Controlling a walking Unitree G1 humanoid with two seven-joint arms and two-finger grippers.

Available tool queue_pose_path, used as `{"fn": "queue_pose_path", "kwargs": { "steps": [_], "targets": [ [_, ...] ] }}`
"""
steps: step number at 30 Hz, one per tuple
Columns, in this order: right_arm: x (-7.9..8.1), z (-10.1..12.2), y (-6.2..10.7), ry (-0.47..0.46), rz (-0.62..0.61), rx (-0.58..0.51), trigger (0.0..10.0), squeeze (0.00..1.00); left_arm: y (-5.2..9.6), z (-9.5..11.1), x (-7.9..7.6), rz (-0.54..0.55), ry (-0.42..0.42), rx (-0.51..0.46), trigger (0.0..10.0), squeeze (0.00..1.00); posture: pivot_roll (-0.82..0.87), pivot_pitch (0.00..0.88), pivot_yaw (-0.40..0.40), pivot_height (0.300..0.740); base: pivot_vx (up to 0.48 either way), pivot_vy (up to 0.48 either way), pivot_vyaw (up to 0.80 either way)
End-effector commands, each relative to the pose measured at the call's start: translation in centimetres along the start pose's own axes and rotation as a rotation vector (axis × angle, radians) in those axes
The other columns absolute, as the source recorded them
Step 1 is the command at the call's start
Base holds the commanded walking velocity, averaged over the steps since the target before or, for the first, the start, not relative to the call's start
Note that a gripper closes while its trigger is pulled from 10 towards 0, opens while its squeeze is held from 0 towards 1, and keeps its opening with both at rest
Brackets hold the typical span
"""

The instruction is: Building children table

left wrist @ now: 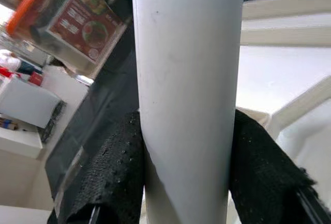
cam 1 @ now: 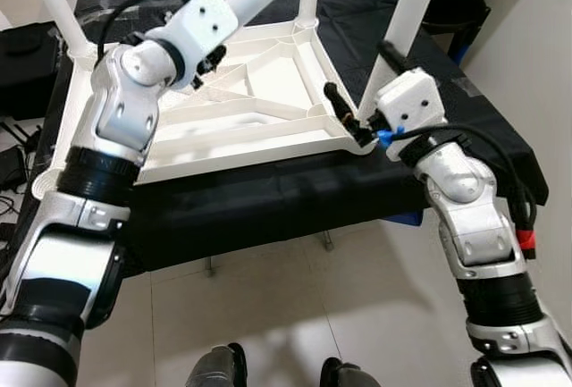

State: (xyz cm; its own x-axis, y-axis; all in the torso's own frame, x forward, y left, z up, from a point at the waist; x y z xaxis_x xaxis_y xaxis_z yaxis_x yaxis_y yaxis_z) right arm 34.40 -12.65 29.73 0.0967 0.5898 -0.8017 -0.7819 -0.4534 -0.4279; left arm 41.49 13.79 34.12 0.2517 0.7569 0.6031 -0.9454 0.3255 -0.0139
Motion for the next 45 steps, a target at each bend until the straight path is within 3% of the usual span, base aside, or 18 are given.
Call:
{"fn": "queue_pose_path", "kwargs": {
  "steps": [1, 2, 8, 13, 18, 22, 24, 25, 26, 29, 30, 32, 33, 35, 36, 38, 39, 45],
  "targets": [
    [-0.3, 1.3, -0.5, 0.092, -0.018, -0.067, 10.0, 0.00, -0.2, 0.2, -0.4, -0.039, -0.003, 0.007, 10.0, 0.00, 0.17, 0.197, 0.023, 0.740, 0.000, 0.000, 0.00],
    [-1.0, 2.9, -1.2, 0.250, -0.060, -0.143, 10.0, 0.00, -0.7, 0.2, -1.0, -0.086, 0.145, 0.033, 10.0, 0.00, 0.17, 0.196, 0.025, 0.740, 0.000, 0.000, 0.00],
    [-1.2, 3.7, -1.6, 0.363, -0.083, -0.181, 10.0, 0.00, -0.9, 0.6, -1.6, -0.132, 0.281, 0.041, 10.0, 0.00, 0.17, 0.180, 0.031, 0.740, 0.000, 0.000, 0.00],
    [0.3, 4.0, -2.3, 0.509, -0.070, -0.210, 10.0, 0.00, -1.2, 1.5, -3.0, -0.214, 0.552, 0.043, 10.0, 0.00, 0.16, 0.159, 0.039, 0.740, 0.000, 0.000, 0.00],
    [1.3, 3.5, -2.9, 0.580, -0.057, -0.208, 10.0, 0.00, -1.6, 2.1, -2.9, -0.216, 0.585, 0.046, 10.0, 0.00, 0.17, 0.157, 0.036, 0.740, 0.000, 0.000, 0.00],
    [0.7, 2.3, -3.8, 0.434, -0.084, -0.153, 10.0, 0.00, -2.0, 2.9, -1.8, -0.186, 0.537, 0.029, 10.0, 0.00, 0.18, 0.159, 0.034, 0.740, 0.000, 0.000, 0.00],
    [-0.6, 0.5, -4.5, 0.086, -0.135, -0.033, 10.0, 0.00, -2.1, 3.7, -0.9, -0.164, 0.473, -0.007, 10.0, 0.00, 0.18, 0.163, 0.033, 0.740, 0.000, 0.000, 0.00],
    [-0.6, 0.5, -4.5, 0.086, -0.135, -0.033, 10.0, 0.00, -2.1, 3.7, -0.9, -0.164, 0.473, -0.007, 10.0, 0.00, 0.18, 0.163, 0.033, 0.740, 0.000, 0.000, 0.00],
    [-0.9, -0.6, -4.6, -0.109, -0.149, 0.026, 10.0, 0.00, -1.9, 4.3, -0.2, -0.144, 0.447, -0.030, 10.0, 0.00, 0.18, 0.161, 0.033, 0.740, 0.000, 0.000, 0.00],
    [-0.9, -1.5, -4.5, -0.231, -0.163, 0.066, 10.0, 0.00, -1.8, 4.9, 0.7, -0.110, 0.435, -0.058, 10.0, 0.00, 0.18, 0.159, 0.033, 0.740, 0.000, 0.000, 0.00],
    [-0.7, -2.4, -4.4, -0.380, -0.172, 0.112, 10.0, 0.00, -1.6, 5.6, 1.9, -0.060, 0.433, -0.091, 10.0, 0.00, 0.19, 0.156, 0.031, 0.740, 0.000, 0.000, 0.00],
    [-0.7, -2.4, -4.4, -0.380, -0.172, 0.112, 10.0, 0.00, -1.6, 5.6, 1.9, -0.060, 0.433, -0.091, 10.0, 0.00, 0.19, 0.156, 0.031, 0.740, 0.000, 0.000, 0.00],
    [-0.1, -3.5, -4.3, -0.537, -0.177, 0.174, 10.0, 0.00, -1.2, 6.7, 3.6, 0.010, 0.418, -0.144, 10.0, 0.00, 0.19, 0.150, 0.031, 0.740, 0.000, 0.000, 0.00],
    [-0.1, -3.5, -4.3, -0.537, -0.177, 0.174, 10.0, 0.00, -1.2, 6.7, 3.6, 0.010, 0.418, -0.144, 10.0, 0.00, 0.19, 0.150, 0.031, 0.740, 0.000, 0.000, 0.00],
    [0.7, -4.2, -4.2, -0.668, -0.173, 0.222, 10.0, 0.00, -0.8, 7.5, 4.9, 0.065, 0.421, -0.188, 10.0, 0.00, 0.19, 0.148, 0.032, 0.740, 0.000, 0.000, 0.00],
    [0.7, -4.2, -4.2, -0.668, -0.173, 0.222, 10.0, 0.00, -0.8, 7.5, 4.9, 0.065, 0.421, -0.188, 10.0, 0.00, 0.19, 0.148, 0.032, 0.740, 0.000, 0.000, 0.00],
    [3.3, -3.7, -4.6, -1.015, -0.054, 0.227, 10.0, 0.00, -0.1, 9.5, 7.4, 0.153, 0.458, -0.293, 10.0, 0.00, 0.19, 0.134, 0.039, 0.740, 0.000, 0.000, 0.00],
    [3.9, -2.3, -5.1, -1.183, 0.012, 0.168, 10.0, 0.00, 0.1, 10.4, 7.8, 0.171, 0.483, -0.340, 10.0, 0.00, 0.18, 0.129, 0.039, 0.740, 0.000, 0.000, 0.00]
  ]
}}
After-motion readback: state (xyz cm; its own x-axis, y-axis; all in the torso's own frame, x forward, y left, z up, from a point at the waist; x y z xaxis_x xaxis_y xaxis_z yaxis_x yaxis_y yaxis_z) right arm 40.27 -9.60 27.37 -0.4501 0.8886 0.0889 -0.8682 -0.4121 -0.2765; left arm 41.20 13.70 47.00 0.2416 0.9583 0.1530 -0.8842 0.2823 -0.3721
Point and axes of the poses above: a point about 5 cm out from each wrist's last joint towards the gripper, its own y axis pointing back from the gripper into the wrist, its own z axis along the axis of the wrist's last joint, x = y × z, the point moved 3 cm from there along -y, pointing out of the wrist towards the gripper, and after that the axes turned 13 degrees about y, right-handed, at the moved point
